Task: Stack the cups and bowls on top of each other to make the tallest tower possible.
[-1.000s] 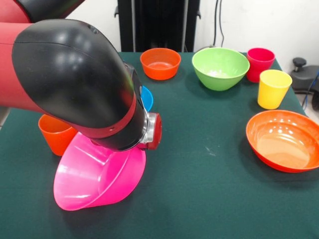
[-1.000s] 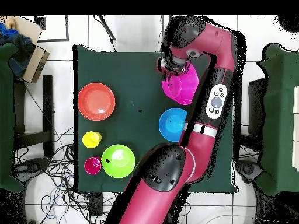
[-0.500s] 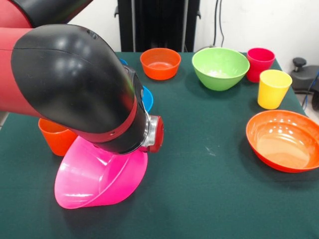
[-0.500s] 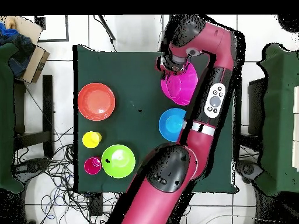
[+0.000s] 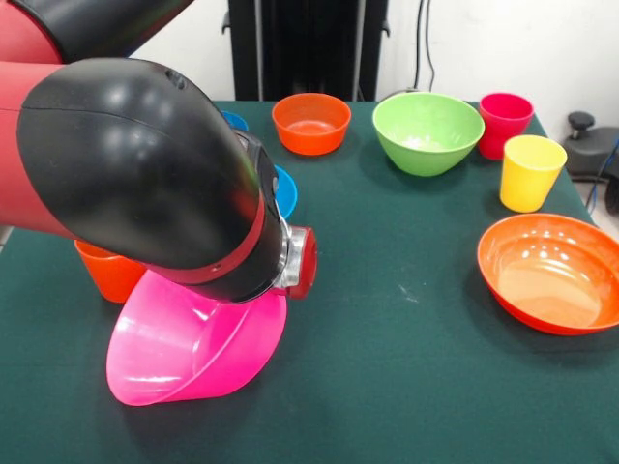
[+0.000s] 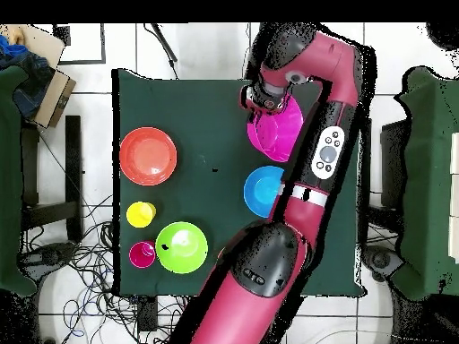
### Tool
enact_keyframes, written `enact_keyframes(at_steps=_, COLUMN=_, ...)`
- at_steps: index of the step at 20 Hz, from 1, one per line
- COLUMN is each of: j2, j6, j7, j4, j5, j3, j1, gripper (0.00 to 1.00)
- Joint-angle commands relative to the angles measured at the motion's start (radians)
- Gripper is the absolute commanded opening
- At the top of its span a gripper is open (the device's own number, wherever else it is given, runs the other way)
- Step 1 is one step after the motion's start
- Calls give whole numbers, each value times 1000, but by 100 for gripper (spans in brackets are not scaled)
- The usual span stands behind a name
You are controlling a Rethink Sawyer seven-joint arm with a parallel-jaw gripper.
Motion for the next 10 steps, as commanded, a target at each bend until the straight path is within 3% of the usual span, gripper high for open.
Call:
enact_keyframes(at_steps=1, j2=-14, j6=96, j7=-308, j4=50, j5=-181, j3=151, j1=-21, gripper=0)
enact_keyframes(at_steps=10, j2=-13, j6=95, j7=-311, j4=59, j5=-242, j3=207, j1=-34, gripper=0)
